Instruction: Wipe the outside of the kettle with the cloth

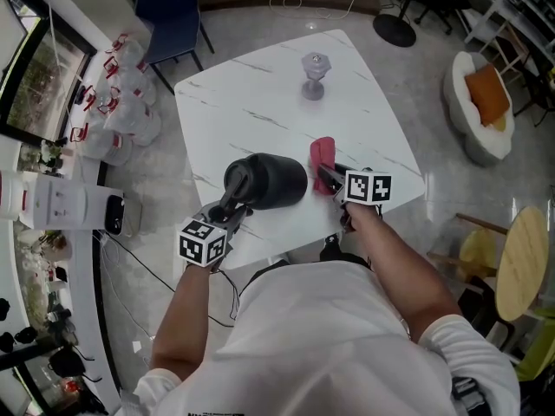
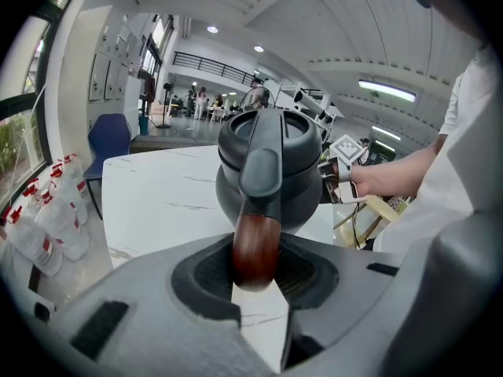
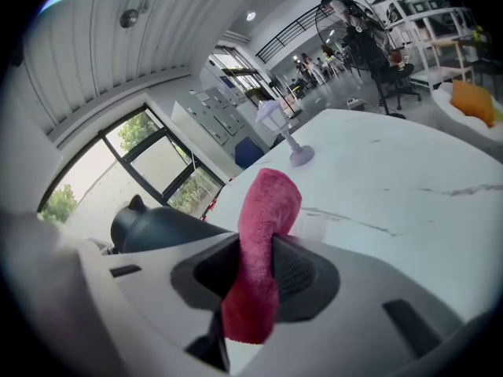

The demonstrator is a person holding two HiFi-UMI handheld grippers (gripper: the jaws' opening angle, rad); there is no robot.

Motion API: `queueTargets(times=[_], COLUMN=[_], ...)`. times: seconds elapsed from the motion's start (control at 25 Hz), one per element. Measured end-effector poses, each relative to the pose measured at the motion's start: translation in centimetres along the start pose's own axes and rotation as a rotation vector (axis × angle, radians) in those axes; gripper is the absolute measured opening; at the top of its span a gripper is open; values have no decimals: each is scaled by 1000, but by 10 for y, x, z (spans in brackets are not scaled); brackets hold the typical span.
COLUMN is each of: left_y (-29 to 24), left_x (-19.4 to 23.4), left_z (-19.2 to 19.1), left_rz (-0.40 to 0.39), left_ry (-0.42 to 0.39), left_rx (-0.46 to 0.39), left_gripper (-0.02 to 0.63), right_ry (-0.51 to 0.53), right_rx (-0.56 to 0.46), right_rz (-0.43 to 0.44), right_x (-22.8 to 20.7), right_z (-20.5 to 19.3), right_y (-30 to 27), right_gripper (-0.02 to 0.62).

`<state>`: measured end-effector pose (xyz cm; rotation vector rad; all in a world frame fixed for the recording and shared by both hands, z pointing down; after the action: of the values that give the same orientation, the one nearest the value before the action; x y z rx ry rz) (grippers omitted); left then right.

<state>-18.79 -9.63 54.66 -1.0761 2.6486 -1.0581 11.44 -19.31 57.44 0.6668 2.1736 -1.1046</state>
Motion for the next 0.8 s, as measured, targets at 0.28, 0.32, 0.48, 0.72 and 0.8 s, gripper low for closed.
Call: queueTargets(times=[0.28, 0.32, 0.48, 0.72, 0.8], left_y=[-2, -3, -3, -5, -5], left_x=[-9, -11, -15, -17, -18], left_z=[7, 8, 7, -2, -2], left_rz=[-14, -16, -24, -21, -17], left_ry=[-248, -283, -390, -469, -495], left_rx=[27, 30, 46, 71, 78], left_gripper=[110, 110, 110, 110, 110], right_ry=[45, 72, 187, 215, 255], right_rx=[-3, 17, 117, 183, 210], right_rz=[225, 265, 401, 457, 456], right_x=[53, 62, 96, 126, 135], right_z=[32, 35, 33, 16, 9], right_y=[33, 38, 51, 41, 34], right_gripper=[115, 117, 118, 118, 118])
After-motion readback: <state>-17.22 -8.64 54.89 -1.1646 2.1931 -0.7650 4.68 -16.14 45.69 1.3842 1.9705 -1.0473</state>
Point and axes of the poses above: the fingertips, and each gripper's own axes: y backward along the fingers, x to its left, z out of its top, the point moved 7 cm from there along y, backward along the fingers, and after that the axes turned 8 degrees about -y, right-handed, at the moved point
